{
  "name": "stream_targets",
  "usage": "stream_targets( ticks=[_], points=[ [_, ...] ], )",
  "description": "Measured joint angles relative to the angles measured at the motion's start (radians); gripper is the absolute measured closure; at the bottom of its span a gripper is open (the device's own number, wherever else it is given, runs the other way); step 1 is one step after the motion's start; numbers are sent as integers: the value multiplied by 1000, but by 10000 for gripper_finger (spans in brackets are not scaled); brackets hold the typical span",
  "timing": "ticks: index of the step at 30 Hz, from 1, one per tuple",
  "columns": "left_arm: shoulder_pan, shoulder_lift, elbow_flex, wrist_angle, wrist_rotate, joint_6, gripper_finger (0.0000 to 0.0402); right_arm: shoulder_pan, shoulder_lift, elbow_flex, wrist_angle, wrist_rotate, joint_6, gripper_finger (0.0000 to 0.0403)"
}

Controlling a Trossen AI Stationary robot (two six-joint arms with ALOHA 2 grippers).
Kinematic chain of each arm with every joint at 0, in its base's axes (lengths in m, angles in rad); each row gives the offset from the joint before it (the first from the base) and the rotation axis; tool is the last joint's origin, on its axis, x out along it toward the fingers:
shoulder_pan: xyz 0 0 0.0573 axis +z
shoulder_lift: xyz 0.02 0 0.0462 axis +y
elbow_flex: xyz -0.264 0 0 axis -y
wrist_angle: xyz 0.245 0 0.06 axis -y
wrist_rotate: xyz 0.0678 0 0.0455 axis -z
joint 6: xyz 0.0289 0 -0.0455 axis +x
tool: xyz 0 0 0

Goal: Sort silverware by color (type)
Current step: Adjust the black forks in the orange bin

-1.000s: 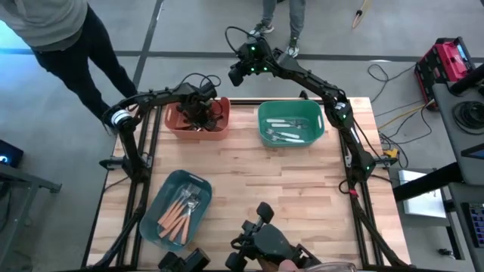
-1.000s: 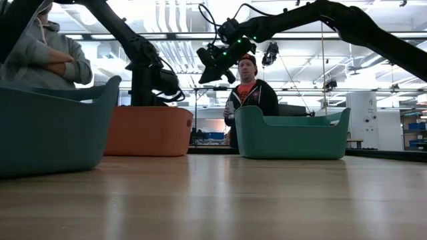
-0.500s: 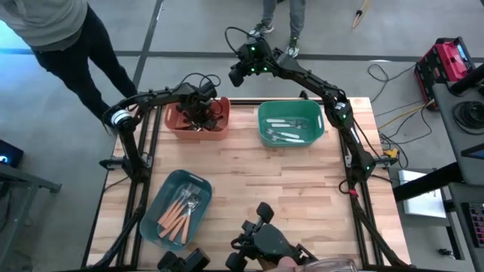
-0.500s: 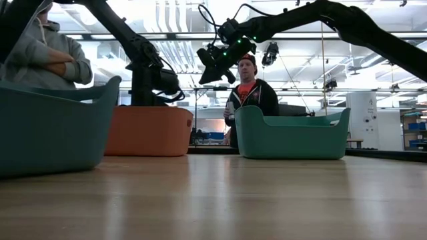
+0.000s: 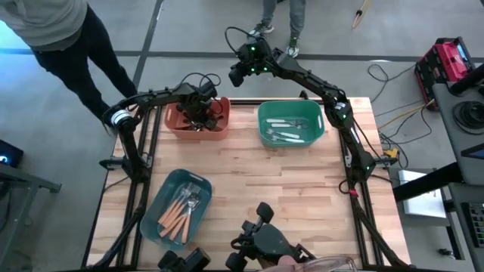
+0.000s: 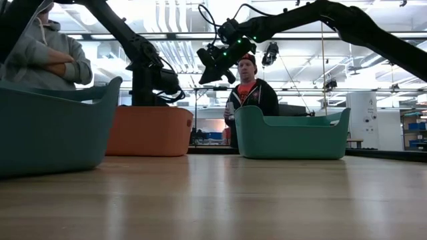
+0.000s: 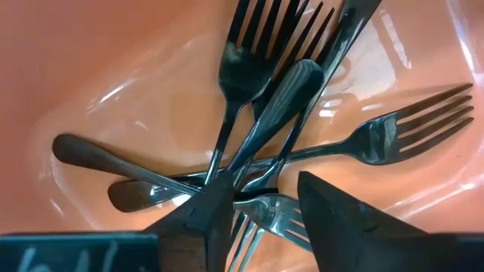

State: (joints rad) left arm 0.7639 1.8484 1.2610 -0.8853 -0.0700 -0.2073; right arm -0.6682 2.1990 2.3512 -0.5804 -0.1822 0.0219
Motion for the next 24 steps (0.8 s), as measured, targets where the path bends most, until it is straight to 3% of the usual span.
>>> stream_targets(
  ticks=[24],
  points=[
    [0,42,-7,13,0,10,259,0,0,0,0,0,2,394]
  ],
)
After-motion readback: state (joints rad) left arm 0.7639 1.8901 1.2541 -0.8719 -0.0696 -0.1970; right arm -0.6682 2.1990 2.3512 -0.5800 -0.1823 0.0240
